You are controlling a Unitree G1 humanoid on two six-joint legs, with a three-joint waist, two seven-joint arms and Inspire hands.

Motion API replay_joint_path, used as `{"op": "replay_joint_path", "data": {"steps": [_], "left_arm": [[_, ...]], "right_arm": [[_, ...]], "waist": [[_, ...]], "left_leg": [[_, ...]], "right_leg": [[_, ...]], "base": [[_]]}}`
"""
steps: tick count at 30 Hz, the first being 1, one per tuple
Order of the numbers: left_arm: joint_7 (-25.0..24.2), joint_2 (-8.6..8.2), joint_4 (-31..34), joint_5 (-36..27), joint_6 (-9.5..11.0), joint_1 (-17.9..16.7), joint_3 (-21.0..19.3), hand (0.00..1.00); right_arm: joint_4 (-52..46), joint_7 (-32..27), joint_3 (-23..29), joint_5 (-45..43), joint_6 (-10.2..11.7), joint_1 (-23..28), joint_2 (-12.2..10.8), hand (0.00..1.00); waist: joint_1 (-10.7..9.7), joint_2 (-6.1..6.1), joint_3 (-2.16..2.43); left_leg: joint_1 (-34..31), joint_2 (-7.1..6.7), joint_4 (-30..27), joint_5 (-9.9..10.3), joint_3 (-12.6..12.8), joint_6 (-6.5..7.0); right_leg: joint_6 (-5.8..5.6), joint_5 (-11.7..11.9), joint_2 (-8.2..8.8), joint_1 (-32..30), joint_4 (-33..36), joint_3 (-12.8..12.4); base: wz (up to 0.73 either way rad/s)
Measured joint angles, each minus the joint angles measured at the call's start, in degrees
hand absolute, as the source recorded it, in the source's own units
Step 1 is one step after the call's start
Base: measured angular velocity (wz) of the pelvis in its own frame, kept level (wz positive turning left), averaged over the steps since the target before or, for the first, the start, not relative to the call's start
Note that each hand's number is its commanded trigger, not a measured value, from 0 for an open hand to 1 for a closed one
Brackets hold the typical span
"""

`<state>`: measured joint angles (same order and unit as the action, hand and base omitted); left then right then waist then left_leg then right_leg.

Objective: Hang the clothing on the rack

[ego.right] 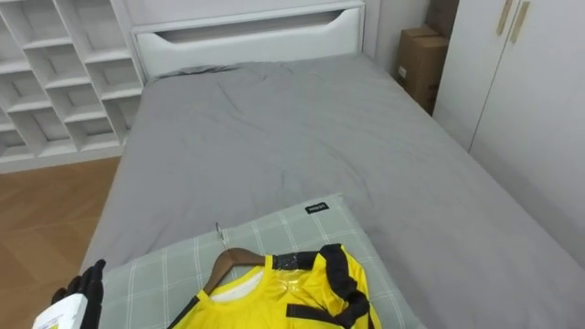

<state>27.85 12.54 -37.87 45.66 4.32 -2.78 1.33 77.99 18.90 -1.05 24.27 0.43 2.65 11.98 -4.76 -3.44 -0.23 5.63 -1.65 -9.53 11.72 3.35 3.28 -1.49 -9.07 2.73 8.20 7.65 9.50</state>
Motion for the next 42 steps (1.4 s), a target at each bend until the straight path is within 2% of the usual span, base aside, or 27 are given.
{"op": "replay_joint_path", "data": {"steps": [11, 15, 24, 31, 33, 36, 39, 41, 42], "left_arm": [[-2.03, 0.0, 0.22, -0.14, -0.24, 1.1, 0.01, 0.0], [-2.25, 0.0, -0.22, -3.73, -0.28, 2.1, 1.1, 0.0], [-3.81, -0.13, -4.49, -7.86, -0.68, 2.19, 1.88, 0.0], [-3.8, -0.29, -8.33, -8.08, -0.86, 2.25, 1.88, 0.0], [-3.82, -0.63, -9.14, -8.55, -1.79, 2.31, 1.89, 0.0], [-3.93, -1.26, -9.13, -9.05, -3.28, 3.88, 1.88, 0.0], [-3.9, -1.82, -9.14, -9.34, -3.6, 6.52, 1.91, 0.0], [-3.9, -2.47, -9.35, -10.18, -3.66, 8.14, 2.39, 0.0], [-3.82, -3.16, -9.34, -10.19, -3.79, 8.94, 2.62, 0.0]], "right_arm": [[-0.07, -0.43, -0.66, 0.44, -0.04, 0.03, -0.22, 0.0], [-0.1, -1.25, -1.64, 0.42, -0.04, -0.26, -0.43, 0.0], [-0.1, -1.34, -1.6, 2.47, -0.04, 0.28, -0.47, 0.0], [0.16, -1.46, -1.66, 2.43, -0.05, 0.27, -0.37, 0.0], [0.17, -1.29, -1.93, 2.45, -0.23, 0.08, -0.37, 0.0], [0.13, -1.25, -2.31, 2.45, -0.74, -0.63, -0.4, 0.0], [0.19, -1.45, -4.48, 2.43, -1.3, -1.94, -0.4, 0.0], [0.49, -1.62, -5.87, 2.42, -1.3, -2.96, -0.47, 0.0], [0.64, -1.62, -7.1, 2.46, -1.37, -3.47, -0.5, 0.0]], "waist": [[-0.08, 0.52, -0.07], [-0.15, 0.97, -0.03], [-0.16, 0.83, 0.0], [-0.39, 0.65, 0.11], [-0.83, 0.66, 0.11], [-1.12, 0.73, 0.12], [-1.07, 1.25, 0.02], [-1.19, 1.56, -0.19], [-1.18, 1.75, -0.14]], "left_leg": [[-0.2, 0.08, 0.0, 0.0, 0.34, 0.0], [-0.14, 0.09, -0.03, 0.0, 0.6, 0.0], [0.06, 0.15, 0.05, 0.03, 1.27, 0.01], [-0.1, 0.48, 0.13, 0.02, 1.42, -0.01], [-0.21, 0.5, 0.13, 0.02, 1.39, -0.01], [-1.88, 0.56, 0.02, -0.02, 1.4, -0.03], [-2.85, 0.7, -0.15, -0.32, 1.72, -0.1], [-3.18, 0.78, -0.19, -0.33, 1.77, -0.13], [-3.44, 0.88, -0.18, -0.33, 2.07, -0.13]], "right_leg": [[0.0, 0.0, -0.01, -0.31, 0.09, -0.28], [0.0, 0.0, -0.03, -0.32, 0.09, -0.46], [0.02, 0.02, -0.18, -0.47, 0.09, -1.21], [0.12, 0.07, -0.29, -0.77, 0.16, -1.37], [0.13, 0.08, -0.3, -0.93, 0.15, -1.35], [0.26, 0.16, -0.31, -2.56, 0.58, -1.46], [0.36, 0.23, -0.37, -4.3, 1.21, -1.55], [0.42, 0.28, -0.43, -4.58, 1.14, -1.75], [0.43, 0.29, -0.5, -4.96, 1.17, -1.94]], "base": [[-0.01], [-0.01], [-0.04], [0.0], [0.0], [0.0], [-0.06], [-0.04], [-0.08]]}}
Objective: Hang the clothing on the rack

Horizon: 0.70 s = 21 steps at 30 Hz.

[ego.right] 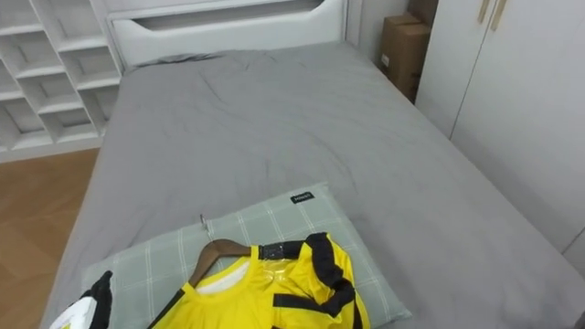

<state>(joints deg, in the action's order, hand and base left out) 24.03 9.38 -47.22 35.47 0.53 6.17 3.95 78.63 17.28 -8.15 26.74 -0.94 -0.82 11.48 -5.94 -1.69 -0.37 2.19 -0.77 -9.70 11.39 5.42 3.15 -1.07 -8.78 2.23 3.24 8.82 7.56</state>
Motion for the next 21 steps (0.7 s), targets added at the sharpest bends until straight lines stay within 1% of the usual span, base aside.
{"op": "replay_joint_path", "data": {"steps": [5, 8, 9, 10, 13, 17, 21], "left_arm": [[0.12, -0.76, -0.82, 0.04, -0.19, 3.23, 1.83, 0.0], [0.18, -1.53, -3.02, 0.08, -0.19, 4.5, 1.93, 0.0], [0.18, -1.7, -4.35, 0.09, -0.2, 4.96, 1.94, 0.0], [0.18, -1.7, -4.97, 0.09, -0.22, 5.01, 1.94, 0.0], [0.17, -1.7, -5.72, 0.11, -0.44, 5.0, 1.94, 0.0], [0.18, -1.59, -5.71, 0.14, -0.5, 5.15, 2.05, 0.0], [0.18, -1.54, -5.71, 0.12, -0.48, 5.19, 3.3, 0.0]], "right_arm": [[0.0, 0.13, -3.17, 0.02, -0.45, -1.84, -0.58, 0.0], [0.0, 0.15, -4.27, -0.08, -0.45, -2.39, -1.1, 0.0], [0.0, 0.17, -4.3, -0.17, -0.43, -2.54, -1.29, 0.0], [-0.02, 0.17, -4.37, -0.18, -0.41, -2.62, -1.43, 0.0], [-0.01, 0.17, -4.58, -0.14, -0.4, -2.61, -1.48, 0.0], [-0.03, 0.22, -4.78, -0.16, -0.4, -2.87, -1.48, 0.0], [-0.1, 0.44, -4.89, -0.15, -0.38, -2.98, -1.5, 0.0]], "waist": [[-0.04, 0.19, -0.12], [-0.26, 0.37, -0.23], [-0.29, 0.54, -0.34], [-0.37, 0.71, -0.45], [-0.41, 0.95, -0.54], [-0.51, 1.05, -0.48], [-0.99, 1.1, -0.46]], "left_leg": [[-1.46, 0.07, -0.06, -0.03, 0.37, -0.04], [-1.56, 0.1, -0.02, -0.04, 0.52, -0.07], [-1.59, 0.11, -0.02, -0.05, 0.52, -0.08], [-1.7, 0.13, -0.01, -0.06, 0.52, -0.09], [-2.3, 0.13, -0.04, -0.06, 0.51, -0.09], [-3.31, 0.05, -0.31, -0.06, 0.39, -0.09], [-3.82, 0.06, -0.72, -0.06, 0.03, -0.09]], "right_leg": [[0.11, 0.07, -0.1, -1.45, -0.11, -0.45], [0.1, 0.07, -0.1, -1.65, -0.18, -0.5], [0.1, 0.06, -0.09, -1.68, -0.21, -0.48], [0.1, 0.06, -0.1, -1.81, -0.21, -0.47], [0.1, 0.06, -0.07, -2.36, -0.22, -0.37], [0.1, 0.07, -0.01, -3.24, -0.17, -0.37], [0.1, 0.07, 0.02, -3.44, -0.09, -0.06]], "base": [[-0.04], [0.0], [0.0], [0.0], [0.0], [0.0], [0.03]]}}
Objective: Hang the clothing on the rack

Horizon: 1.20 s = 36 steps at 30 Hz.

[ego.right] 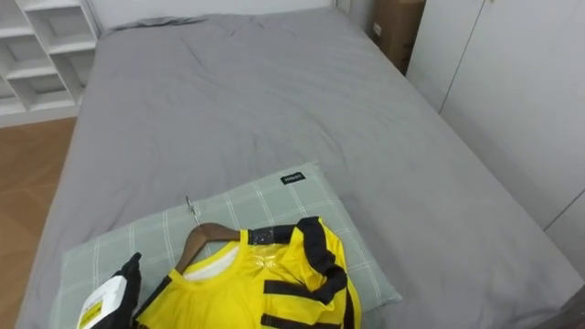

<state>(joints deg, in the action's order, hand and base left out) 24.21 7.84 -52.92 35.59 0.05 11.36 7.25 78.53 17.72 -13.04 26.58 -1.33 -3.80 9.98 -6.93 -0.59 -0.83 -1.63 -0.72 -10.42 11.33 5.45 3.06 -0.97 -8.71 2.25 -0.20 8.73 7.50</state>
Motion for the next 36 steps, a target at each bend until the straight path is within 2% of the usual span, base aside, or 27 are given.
{"op": "replay_joint_path", "data": {"steps": [3, 6, 13, 23, 27, 30, 32, 34, 36], "left_arm": [[0.0, 0.82, 0.0, -0.04, 0.01, 0.21, -0.06, 0.0], [-0.01, 0.94, 0.0, -0.05, 0.01, 0.71, 0.2, 0.0], [-0.14, 0.56, -0.84, 0.0, -0.01, 0.77, 0.79, 0.0], [-0.77, -0.09, -5.11, -0.2, -0.23, 1.72, 2.2, 0.0], [-0.78, -0.39, -5.26, -2.31, -0.27, 2.61, 2.2, 0.0], [-0.74, -0.35, -7.17, -2.51, -0.12, 3.61, 2.16, 0.0], [-0.75, -0.36, -7.81, -4.27, -0.06, 3.99, 2.21, 0.0], [-0.76, -0.26, -8.67, -5.82, 0.06, 4.51, 2.2, 0.0], [-0.92, -0.25, -10.36, -6.15, 0.22, 5.16, 2.15, 0.0]], "right_arm": [[0.04, 0.05, -0.01, -0.01, 0.0, -0.47, 0.08, 0.0], [0.03, 0.05, -0.37, 0.02, -0.05, -0.51, 0.08, 0.0], [0.02, -0.01, -1.13, -0.04, -0.02, -0.67, -0.11, 0.0], [0.02, -0.09, -2.05, 0.17, -0.03, -1.52, -0.37, 0.0], [0.02, -0.5, -2.1, 0.15, -0.03, -1.92, -0.54, 0.0], [0.14, -1.27, -2.1, 0.13, -0.04, -1.91, -0.63, 0.0], [0.15, -1.77, -2.1, 0.1, -0.04, -2.08, -0.69, 0.0], [0.59, -2.11, -2.1, 0.07, -0.04, -3.08, -0.7, 0.0], [1.4, -2.07, -2.28, 0.14, 0.04, -3.93, -0.71, 0.0]], "waist": [[-0.74, 0.0, 0.03], [-0.84, 0.02, 0.04], [-0.83, 0.47, 0.33], [-0.87, 0.62, 0.29], [-0.79, 0.64, 0.26], [-0.71, 0.76, 0.1], [-0.66, 1.06, -0.13], [-0.6, 1.52, -0.58], [-0.62, 1.74, -0.74]], "left_leg": [[-0.65, 0.06, -0.35, 0.0, -0.03, 0.0], [-1.08, 0.06, -0.44, 0.0, -0.03, 0.0], [-1.79, 0.06, -0.48, 0.0, -0.24, 0.0], [-2.44, 0.0, -0.75, -0.01, -0.41, 0.0], [-2.73, 0.02, -0.88, -0.02, -0.14, 0.0], [-2.75, 0.03, -0.86, -0.03, -0.02, 0.02], [-3.03, 0.08, -0.86, -0.03, 0.09, 0.02], [-3.93, 0.24, -0.92, -0.09, 0.54, 0.04], [-4.88, 0.26, -0.97, -0.18, 0.64, 0.07]], "right_leg": [[0.01, 0.0, -0.02, -0.56, 0.21, -0.01], [0.08, 0.05, -0.04, -0.9, 0.29, -0.02], [0.2, 0.15, -0.02, -1.47, 0.25, 0.51], [0.2, 0.15, 0.08, -1.85, 0.02, 0.59], [0.2, 0.15, 0.1, -2.15, 0.09, 0.38], [0.2, 0.15, 0.11, -2.21, 0.14, 0.33], [0.2, 0.15, 0.08, -2.7, 0.39, 0.2], [0.25, 0.17, -0.01, -4.13, 1.14, -0.21], [0.34, 0.39, -0.03, -5.09, 1.12, -0.05]], "base": [[0.0], [0.0], [0.0], [0.0], [-0.01], [0.0], [-0.03], [-0.09], [-0.05]]}}
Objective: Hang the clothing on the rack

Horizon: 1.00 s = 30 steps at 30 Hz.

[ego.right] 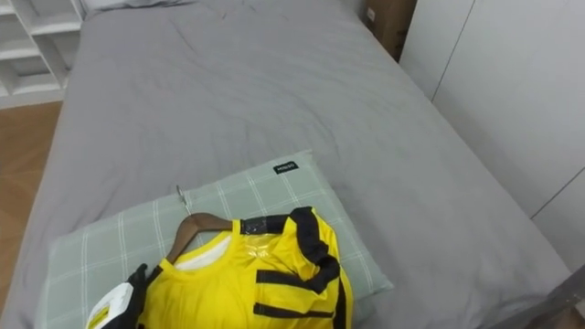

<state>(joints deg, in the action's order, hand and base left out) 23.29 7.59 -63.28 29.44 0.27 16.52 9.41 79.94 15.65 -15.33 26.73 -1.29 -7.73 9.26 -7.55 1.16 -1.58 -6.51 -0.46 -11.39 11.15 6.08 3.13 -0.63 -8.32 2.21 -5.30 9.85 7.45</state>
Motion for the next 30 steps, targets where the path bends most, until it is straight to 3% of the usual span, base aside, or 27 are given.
{"op": "replay_joint_path", "data": {"steps": [11, 15, 23, 27, 30], "left_arm": [[0.04, 0.66, -4.36, -0.13, 0.97, 5.47, -0.27, 0.0], [0.03, 1.52, -5.28, -1.16, 1.01, 8.03, -0.25, 0.0], [0.04, 2.64, -7.53, -2.56, 1.78, 11.19, -0.33, 0.0], [0.04, 3.62, -7.54, -2.67, 1.97, 11.53, -0.4, 0.0], [0.09, 4.06, -7.53, -2.64, 2.35, 12.05, -0.37, 0.0]], "right_arm": [[1.47, 0.03, -3.78, 0.1, -0.02, -2.97, -0.05, 0.0], [1.46, 0.05, -5.05, 0.11, -0.01, -4.77, -0.1, 0.0], [1.71, -0.44, -5.38, 0.13, 0.0, -7.37, -0.1, 0.0], [1.79, -0.62, -5.35, 0.08, -0.02, -7.3, -0.1, 0.0], [1.87, -0.63, -5.38, 0.06, -0.03, -7.33, 0.04, 0.0]], "waist": [[0.18, 0.54, -0.3], [0.29, 1.32, -0.84], [0.18, 1.89, -1.19], [-0.02, 2.72, -1.68], [-0.05, 2.91, -1.64]], "left_leg": [[-3.5, -0.05, -0.02, -0.9, -0.1, -0.12], [-5.15, 0.12, -0.75, -0.91, -0.04, -0.13], [-7.92, 0.58, -2.49, -0.94, -0.09, -0.17], [-8.36, 0.91, -3.3, -1.01, -0.09, -0.3], [-9.9, 1.04, -4.36, -1.04, -0.17, -0.35]], "right_leg": [[0.08, 0.22, 0.16, -3.5, 0.12, 0.39], [0.16, 0.27, 0.07, -5.27, 0.97, -0.11], [0.75, 0.66, -0.12, -7.68, 2.02, 0.45], [0.83, 0.7, -0.31, -8.1, 2.77, 0.47], [1.01, 0.81, -0.34, -9.34, 3.41, 0.56]], "base": [[0.02], [0.0], [0.0], [0.0], [0.0]]}}
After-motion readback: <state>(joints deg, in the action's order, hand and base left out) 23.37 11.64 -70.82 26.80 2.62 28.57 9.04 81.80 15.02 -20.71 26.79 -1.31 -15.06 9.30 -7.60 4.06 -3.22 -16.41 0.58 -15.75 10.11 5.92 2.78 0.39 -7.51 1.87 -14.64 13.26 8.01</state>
